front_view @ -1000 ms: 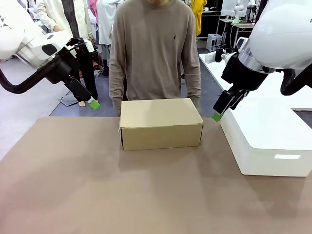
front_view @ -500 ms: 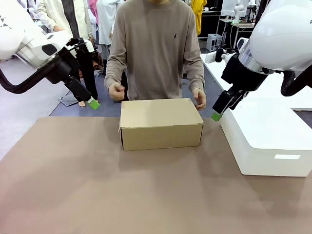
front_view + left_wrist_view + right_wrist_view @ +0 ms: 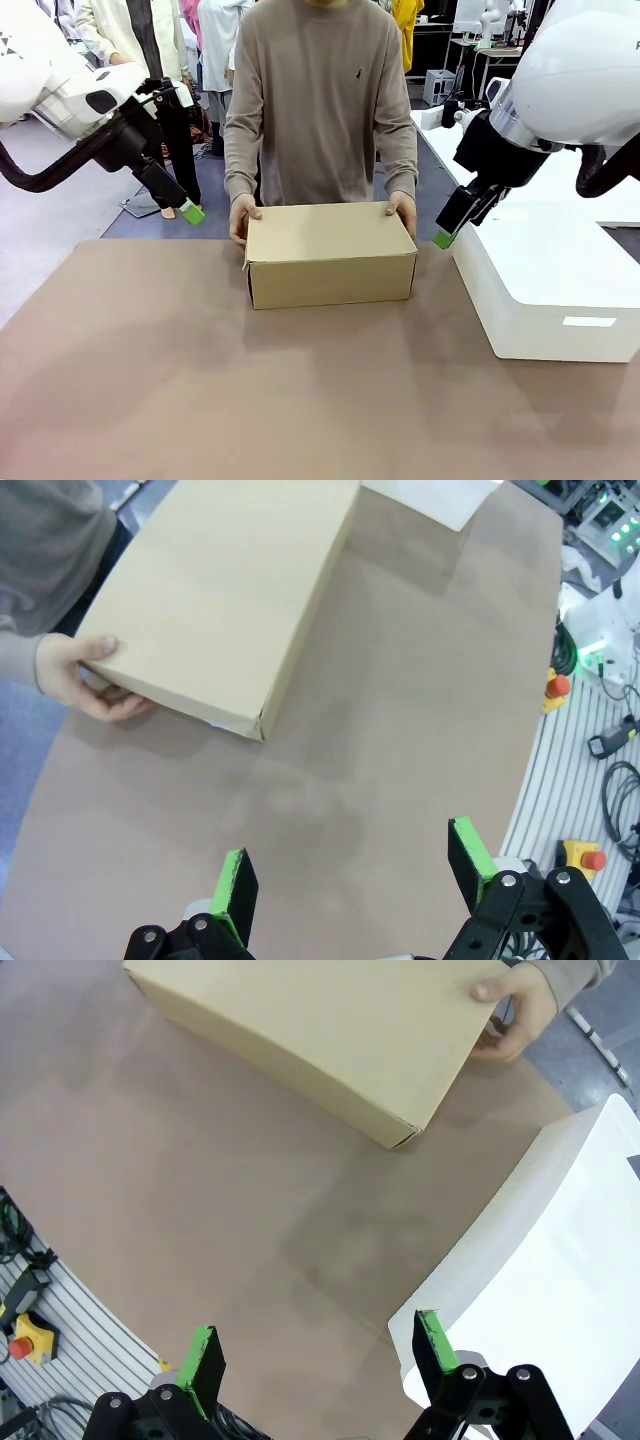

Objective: Pack the shoes into the box.
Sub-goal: Press down on the lid of the Shoes Box.

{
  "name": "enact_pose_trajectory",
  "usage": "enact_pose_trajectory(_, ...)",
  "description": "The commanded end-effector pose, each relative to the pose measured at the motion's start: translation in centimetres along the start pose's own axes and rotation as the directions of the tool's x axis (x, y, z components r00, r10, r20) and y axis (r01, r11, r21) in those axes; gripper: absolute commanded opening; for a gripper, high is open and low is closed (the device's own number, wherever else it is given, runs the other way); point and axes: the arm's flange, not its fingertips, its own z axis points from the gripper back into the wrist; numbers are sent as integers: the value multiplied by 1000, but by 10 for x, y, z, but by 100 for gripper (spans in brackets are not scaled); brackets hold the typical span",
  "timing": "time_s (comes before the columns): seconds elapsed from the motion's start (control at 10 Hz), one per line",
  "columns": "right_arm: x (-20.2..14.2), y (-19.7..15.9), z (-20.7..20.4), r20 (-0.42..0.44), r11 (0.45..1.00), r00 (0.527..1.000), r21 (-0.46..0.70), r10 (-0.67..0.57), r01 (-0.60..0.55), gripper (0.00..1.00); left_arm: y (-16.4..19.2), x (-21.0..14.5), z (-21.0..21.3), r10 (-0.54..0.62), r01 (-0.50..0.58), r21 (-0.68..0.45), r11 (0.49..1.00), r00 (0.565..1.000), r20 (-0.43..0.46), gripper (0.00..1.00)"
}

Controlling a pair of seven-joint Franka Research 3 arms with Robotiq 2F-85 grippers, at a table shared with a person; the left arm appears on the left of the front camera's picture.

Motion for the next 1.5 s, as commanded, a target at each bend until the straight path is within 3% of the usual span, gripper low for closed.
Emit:
enact_pose_trajectory(0.0, 1, 0, 1, -3, 1000, 1000, -2, 4, -4, 100, 2, 1, 2, -1, 1, 5, 1000, 1000, -7, 100)
enact_pose_trajectory(1.4, 1, 0, 1, -3, 1000, 1000, -2, 4, -4, 100, 2, 1, 2, -1, 1, 5, 1000, 1000, -7, 100)
